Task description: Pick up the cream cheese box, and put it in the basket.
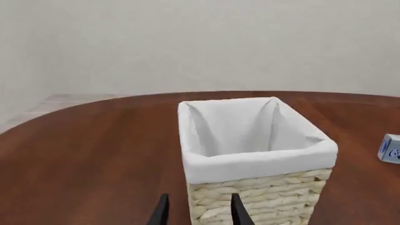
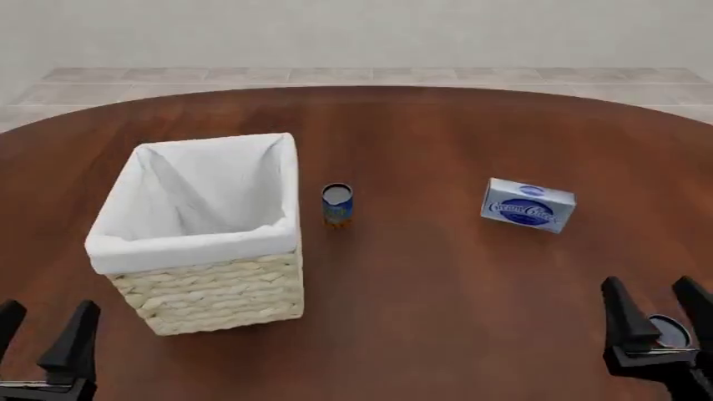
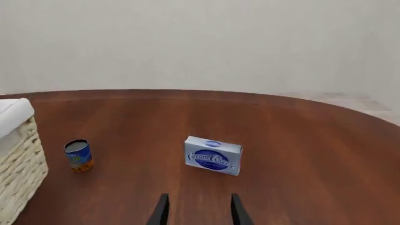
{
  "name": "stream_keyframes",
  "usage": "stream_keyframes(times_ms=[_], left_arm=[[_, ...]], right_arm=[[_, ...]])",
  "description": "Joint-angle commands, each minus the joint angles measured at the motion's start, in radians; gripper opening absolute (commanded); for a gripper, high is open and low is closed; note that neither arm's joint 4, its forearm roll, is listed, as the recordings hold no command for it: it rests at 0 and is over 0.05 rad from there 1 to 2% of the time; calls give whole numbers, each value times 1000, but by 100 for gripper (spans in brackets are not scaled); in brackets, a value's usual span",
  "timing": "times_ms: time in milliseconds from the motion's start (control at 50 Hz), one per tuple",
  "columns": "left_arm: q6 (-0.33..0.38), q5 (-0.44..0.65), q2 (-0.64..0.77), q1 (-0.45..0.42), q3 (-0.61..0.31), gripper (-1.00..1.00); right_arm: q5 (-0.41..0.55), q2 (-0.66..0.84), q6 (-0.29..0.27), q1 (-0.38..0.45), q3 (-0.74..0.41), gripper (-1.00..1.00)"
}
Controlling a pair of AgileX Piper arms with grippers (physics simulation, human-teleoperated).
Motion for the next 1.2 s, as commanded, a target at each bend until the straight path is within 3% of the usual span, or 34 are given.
stream_keyframes(times_ms=[20,40,240,360,500,540,680,700,780,880,1040,1200], left_arm=[[8,5,-6,20,-3,100],[10,8,-8,20,-5,100],[12,21,-15,1,-15,100],[6,27,-15,6,-18,100],[3,30,-15,6,-18,100],[4,33,-15,5,-20,100],[4,29,-15,3,-12,100],[4,29,-15,3,-13,100],[4,34,-15,1,-15,100],[1,37,-15,-1,-16,100],[2,40,-15,-6,-17,100],[5,41,-14,-10,-13,100]], right_arm=[[276,-230,4,5,0,100],[282,-302,5,8,0,100],[279,-294,27,-29,-3,100],[327,-301,7,-31,-71,100],[347,-281,13,-13,-127,100],[338,-260,-11,1,-138,100],[288,-178,-6,14,-159,100],[346,-182,-14,13,-216,100],[396,-111,-5,10,-326,100],[356,17,-59,23,-383,100],[294,153,-41,13,-456,100],[221,354,-95,27,-508,100]])
